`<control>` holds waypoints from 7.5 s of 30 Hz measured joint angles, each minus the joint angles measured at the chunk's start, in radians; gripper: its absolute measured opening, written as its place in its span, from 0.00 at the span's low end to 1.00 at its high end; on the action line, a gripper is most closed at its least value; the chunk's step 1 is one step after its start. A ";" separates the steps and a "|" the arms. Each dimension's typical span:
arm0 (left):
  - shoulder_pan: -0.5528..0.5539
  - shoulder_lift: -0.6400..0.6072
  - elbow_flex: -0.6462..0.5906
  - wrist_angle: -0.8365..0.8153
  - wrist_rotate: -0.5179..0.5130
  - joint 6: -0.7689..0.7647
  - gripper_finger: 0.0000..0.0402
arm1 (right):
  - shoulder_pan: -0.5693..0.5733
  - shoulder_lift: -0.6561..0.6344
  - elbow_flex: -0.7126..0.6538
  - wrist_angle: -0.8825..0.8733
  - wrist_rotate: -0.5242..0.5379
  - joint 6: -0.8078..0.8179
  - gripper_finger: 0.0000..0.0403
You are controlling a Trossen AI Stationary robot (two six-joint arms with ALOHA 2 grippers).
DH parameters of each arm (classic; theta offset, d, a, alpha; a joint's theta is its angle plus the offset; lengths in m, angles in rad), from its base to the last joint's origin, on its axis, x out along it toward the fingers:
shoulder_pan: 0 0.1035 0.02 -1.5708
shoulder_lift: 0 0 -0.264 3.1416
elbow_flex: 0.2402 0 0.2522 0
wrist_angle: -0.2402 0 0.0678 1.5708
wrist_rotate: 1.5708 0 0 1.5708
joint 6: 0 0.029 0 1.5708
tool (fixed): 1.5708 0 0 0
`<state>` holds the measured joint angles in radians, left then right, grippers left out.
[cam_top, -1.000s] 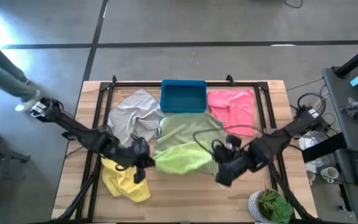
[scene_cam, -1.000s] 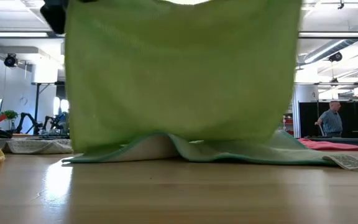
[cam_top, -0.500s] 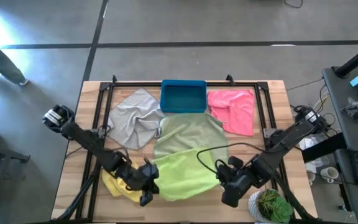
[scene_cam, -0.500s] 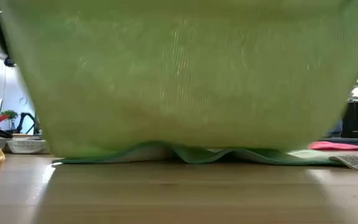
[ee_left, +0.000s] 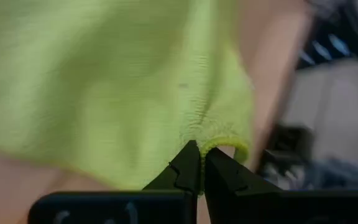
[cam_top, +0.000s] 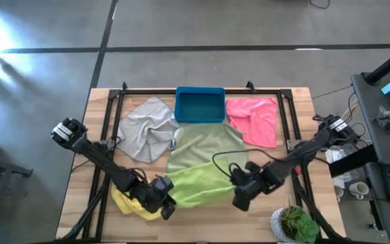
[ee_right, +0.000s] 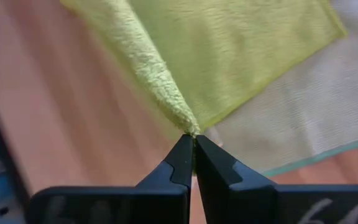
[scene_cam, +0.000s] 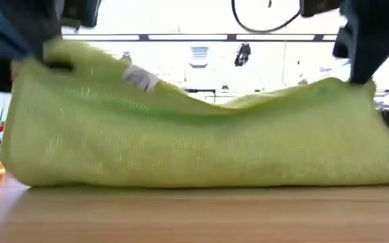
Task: Fold microfiber towels
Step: Fold the light green microfiber cloth
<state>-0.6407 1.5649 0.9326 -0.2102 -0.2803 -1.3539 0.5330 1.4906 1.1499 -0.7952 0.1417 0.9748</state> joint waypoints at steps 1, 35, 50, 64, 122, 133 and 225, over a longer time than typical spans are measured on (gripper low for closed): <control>0.000 0.000 0.000 -0.036 -0.017 -0.058 0.00 | -0.017 0.000 -0.008 0.000 0.000 -0.003 0.02; 0.042 0.026 -0.007 -0.314 -0.164 -0.423 0.00 | -0.259 0.000 -0.125 0.165 0.008 -0.130 0.02; 0.044 0.025 -0.007 -0.314 -0.141 -0.420 0.26 | -0.264 0.000 -0.138 0.173 0.008 -0.111 0.02; 0.046 0.018 0.006 -0.090 -0.151 0.021 0.32 | -0.272 0.000 -0.138 0.180 0.013 -0.120 0.02; 0.147 0.036 0.022 -0.136 0.044 0.366 0.32 | -0.295 -0.040 -0.029 0.049 -0.012 -0.200 0.40; 0.099 0.143 0.017 -0.004 0.039 0.312 0.32 | -0.220 -0.191 -0.069 0.023 -0.011 -0.318 0.35; 0.051 0.410 0.177 0.287 0.500 0.312 0.32 | -0.651 0.142 -0.148 -0.013 0.021 -0.603 0.02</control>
<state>-0.5895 1.9751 1.1099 0.0770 0.2199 -1.0424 -0.1178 1.6324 1.0016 -0.8087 0.1622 0.3718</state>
